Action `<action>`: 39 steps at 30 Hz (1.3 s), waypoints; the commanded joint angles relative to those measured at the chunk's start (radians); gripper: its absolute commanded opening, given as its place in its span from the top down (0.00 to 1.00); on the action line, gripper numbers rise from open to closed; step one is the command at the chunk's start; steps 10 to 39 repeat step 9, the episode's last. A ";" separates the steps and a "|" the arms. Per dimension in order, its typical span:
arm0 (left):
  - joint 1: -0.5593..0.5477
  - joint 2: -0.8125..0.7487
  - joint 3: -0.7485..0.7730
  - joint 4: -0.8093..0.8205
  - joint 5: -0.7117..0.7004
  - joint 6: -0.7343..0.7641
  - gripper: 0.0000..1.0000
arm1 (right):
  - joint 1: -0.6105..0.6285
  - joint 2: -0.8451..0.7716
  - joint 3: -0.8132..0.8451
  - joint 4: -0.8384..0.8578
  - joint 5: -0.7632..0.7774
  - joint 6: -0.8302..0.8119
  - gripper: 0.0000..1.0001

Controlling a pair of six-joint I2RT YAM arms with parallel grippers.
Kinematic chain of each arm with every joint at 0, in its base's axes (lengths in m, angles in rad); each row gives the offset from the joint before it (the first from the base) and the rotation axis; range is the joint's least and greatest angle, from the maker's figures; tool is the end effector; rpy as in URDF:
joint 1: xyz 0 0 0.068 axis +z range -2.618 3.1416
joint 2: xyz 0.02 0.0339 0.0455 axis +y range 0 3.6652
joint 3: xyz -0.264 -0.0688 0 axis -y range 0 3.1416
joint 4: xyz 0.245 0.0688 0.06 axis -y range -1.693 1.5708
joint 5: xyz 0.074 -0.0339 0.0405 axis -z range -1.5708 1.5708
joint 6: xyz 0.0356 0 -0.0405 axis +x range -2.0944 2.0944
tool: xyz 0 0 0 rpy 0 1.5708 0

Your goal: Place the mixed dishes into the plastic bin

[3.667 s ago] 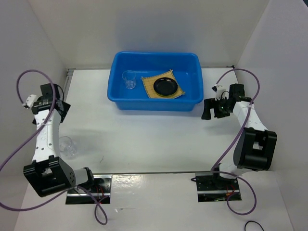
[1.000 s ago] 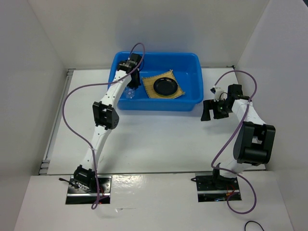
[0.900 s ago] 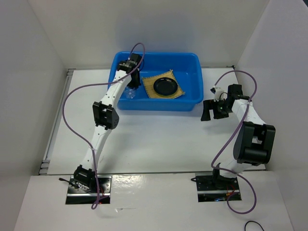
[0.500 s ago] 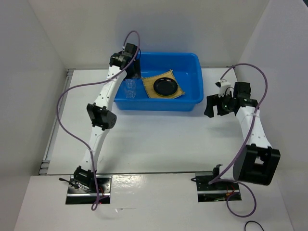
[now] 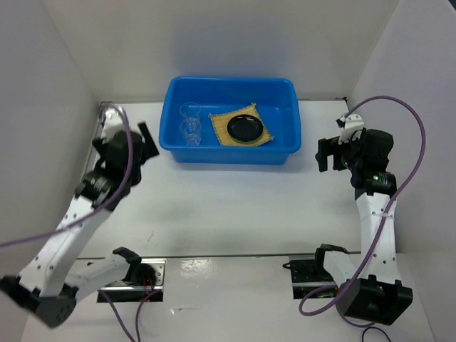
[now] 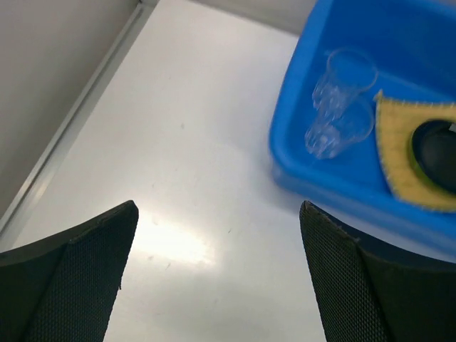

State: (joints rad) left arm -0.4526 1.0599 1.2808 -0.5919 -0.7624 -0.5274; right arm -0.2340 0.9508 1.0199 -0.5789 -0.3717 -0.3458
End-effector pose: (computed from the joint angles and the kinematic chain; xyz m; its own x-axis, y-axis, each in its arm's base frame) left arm 0.1994 -0.0696 0.4199 -0.1496 -0.3320 -0.9313 -0.3910 0.8850 -0.2527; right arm 0.1980 -0.0339 0.3528 -0.4153 -0.2257 -0.8812 -0.2478 0.9602 -0.1291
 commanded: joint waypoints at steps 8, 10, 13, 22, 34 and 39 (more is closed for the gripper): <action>0.006 -0.310 -0.382 0.504 0.073 0.156 0.00 | -0.007 0.066 -0.017 0.053 -0.013 0.008 0.02; 0.006 -0.319 -0.405 0.573 0.096 0.184 0.00 | -0.007 0.066 -0.017 0.053 -0.004 0.022 0.02; 0.006 -0.319 -0.405 0.573 0.096 0.184 0.00 | -0.007 0.066 -0.017 0.053 -0.004 0.022 0.02; 0.006 -0.319 -0.405 0.573 0.096 0.184 0.00 | -0.007 0.066 -0.017 0.053 -0.004 0.022 0.02; 0.006 -0.319 -0.405 0.573 0.096 0.184 0.00 | -0.007 0.066 -0.017 0.053 -0.004 0.022 0.02; 0.006 -0.319 -0.405 0.573 0.096 0.184 0.00 | -0.007 0.066 -0.017 0.053 -0.004 0.022 0.02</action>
